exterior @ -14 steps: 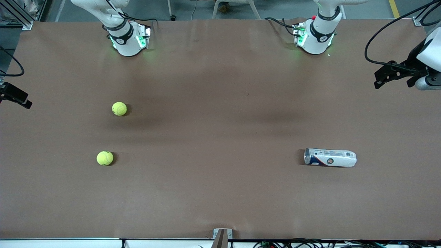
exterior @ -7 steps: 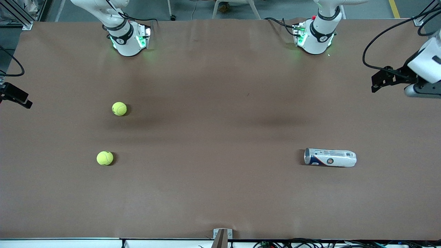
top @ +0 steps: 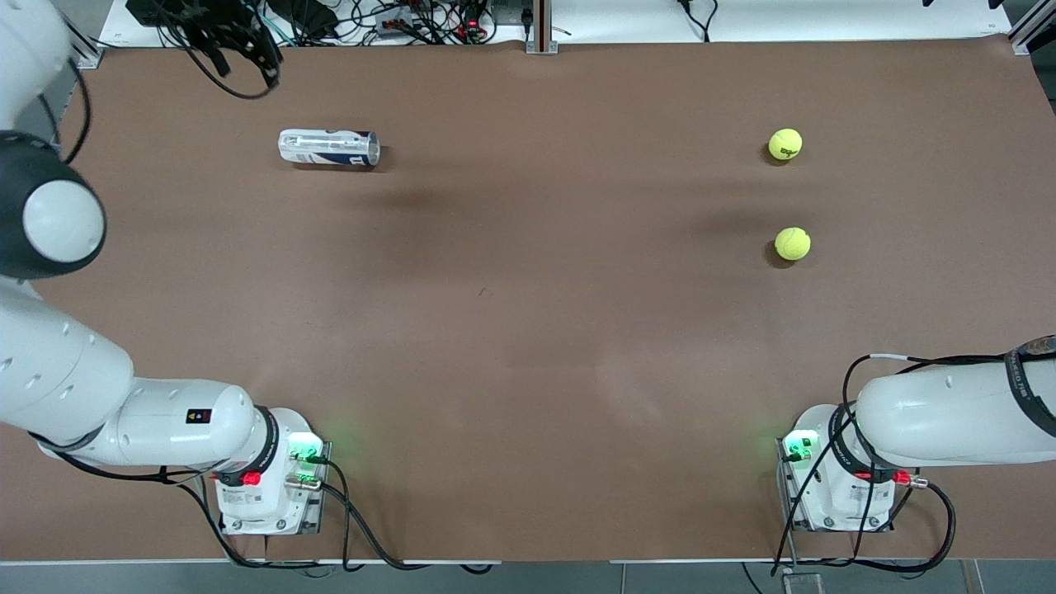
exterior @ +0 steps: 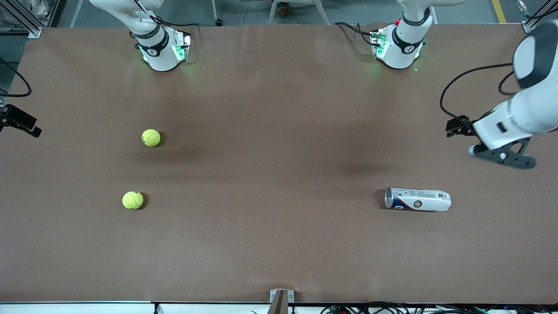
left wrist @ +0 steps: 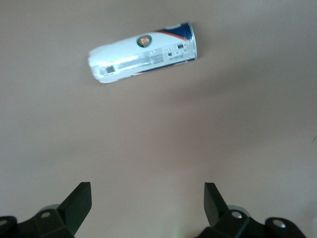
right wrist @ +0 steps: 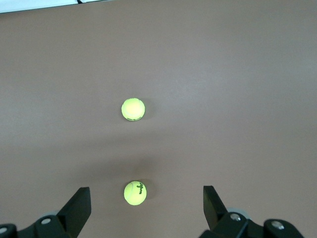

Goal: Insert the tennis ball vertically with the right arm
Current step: 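Reach the left gripper down to the white tennis ball can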

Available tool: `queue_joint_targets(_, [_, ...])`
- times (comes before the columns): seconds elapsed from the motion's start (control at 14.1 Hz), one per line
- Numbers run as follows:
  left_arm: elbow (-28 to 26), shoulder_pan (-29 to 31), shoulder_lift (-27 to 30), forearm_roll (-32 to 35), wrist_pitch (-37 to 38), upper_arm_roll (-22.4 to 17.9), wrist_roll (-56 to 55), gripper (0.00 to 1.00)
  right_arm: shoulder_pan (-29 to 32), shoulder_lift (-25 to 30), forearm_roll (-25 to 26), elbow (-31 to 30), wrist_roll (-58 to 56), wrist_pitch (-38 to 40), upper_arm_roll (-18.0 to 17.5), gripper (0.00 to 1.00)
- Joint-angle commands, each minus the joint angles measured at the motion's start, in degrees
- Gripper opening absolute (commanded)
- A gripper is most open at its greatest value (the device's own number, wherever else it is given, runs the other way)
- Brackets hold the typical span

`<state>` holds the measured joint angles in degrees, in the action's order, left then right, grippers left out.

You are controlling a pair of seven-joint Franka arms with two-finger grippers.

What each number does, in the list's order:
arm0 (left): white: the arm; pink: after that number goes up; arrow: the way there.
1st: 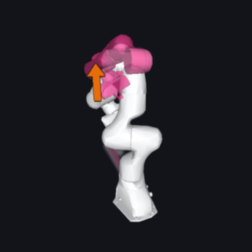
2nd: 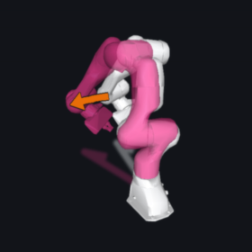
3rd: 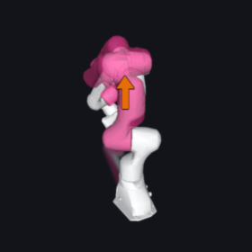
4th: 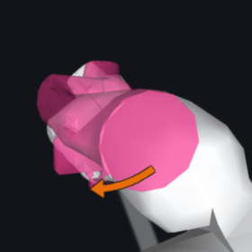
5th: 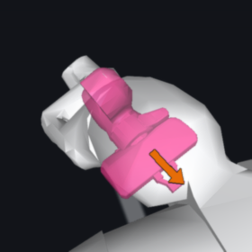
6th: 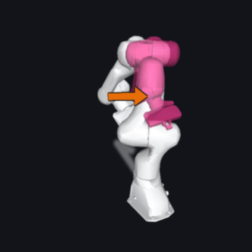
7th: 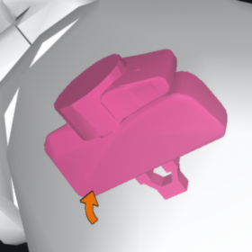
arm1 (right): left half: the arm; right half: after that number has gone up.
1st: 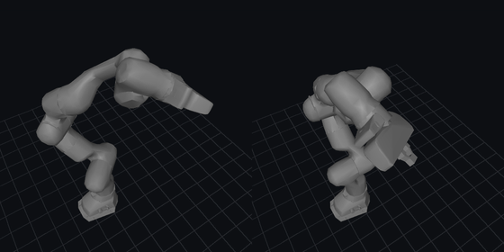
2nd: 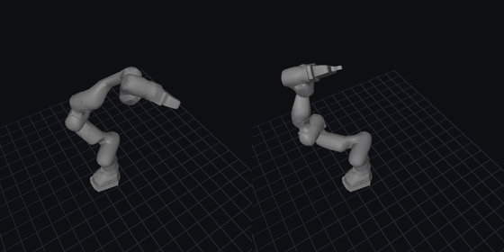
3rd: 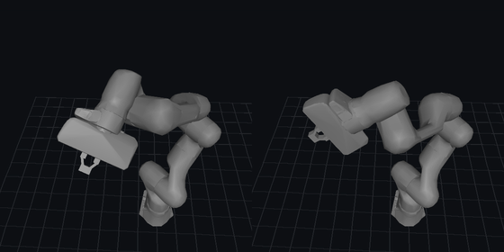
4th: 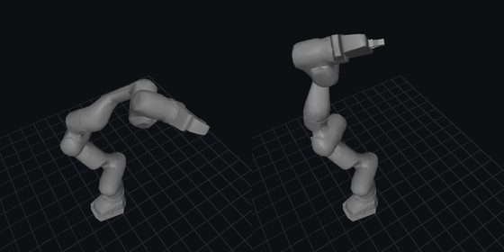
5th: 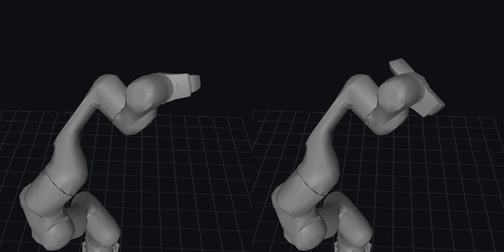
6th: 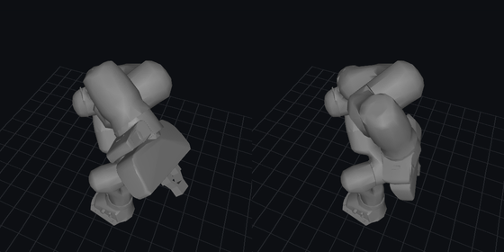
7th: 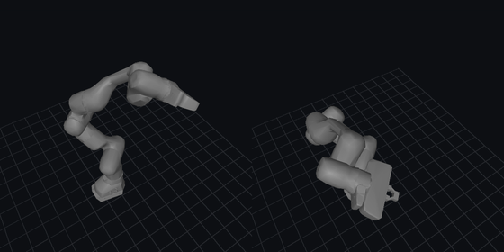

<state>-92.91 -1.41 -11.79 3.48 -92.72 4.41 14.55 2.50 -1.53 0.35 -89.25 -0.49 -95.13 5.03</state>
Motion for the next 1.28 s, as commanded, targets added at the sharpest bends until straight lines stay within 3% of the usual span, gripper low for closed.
queue_joint_targets(0.0, [1.4,-0.3,-5.9,4.7,-3.5,0.2,8.6,1.0,-0.6,1.8,1.3,-1.8,0.1,-0.1,0.3,1.0])
queue_joint_targets(0.5, [1.4,-2.7,-18.4,10.8,-16.0,0.2,31.1,1.0,-0.6,1.8,1.3,-1.8,-0.2,-0.1,0.4,1.0])
queue_joint_targets(0.64, [1.6,-3.3,-20.3,15.3,-17.4,0.2,36.4,1.0,-0.6,1.8,1.3,-1.8,-0.2,-0.1,0.4,1.0])
queue_joint_targets(0.92, [1.6,-6.5,-22.7,23.9,-19.1,0.2,36.7,1.0,-0.6,1.7,1.3,-1.9,-0.2,-0.1,0.3,1.0])
queue_joint_targets(1.21, [1.6,-7.2,-25.0,26.6,-21.6,0.2,37.0,1.0,-0.7,1.7,1.3,-2.0,0.1,0.0,0.3,1.0])
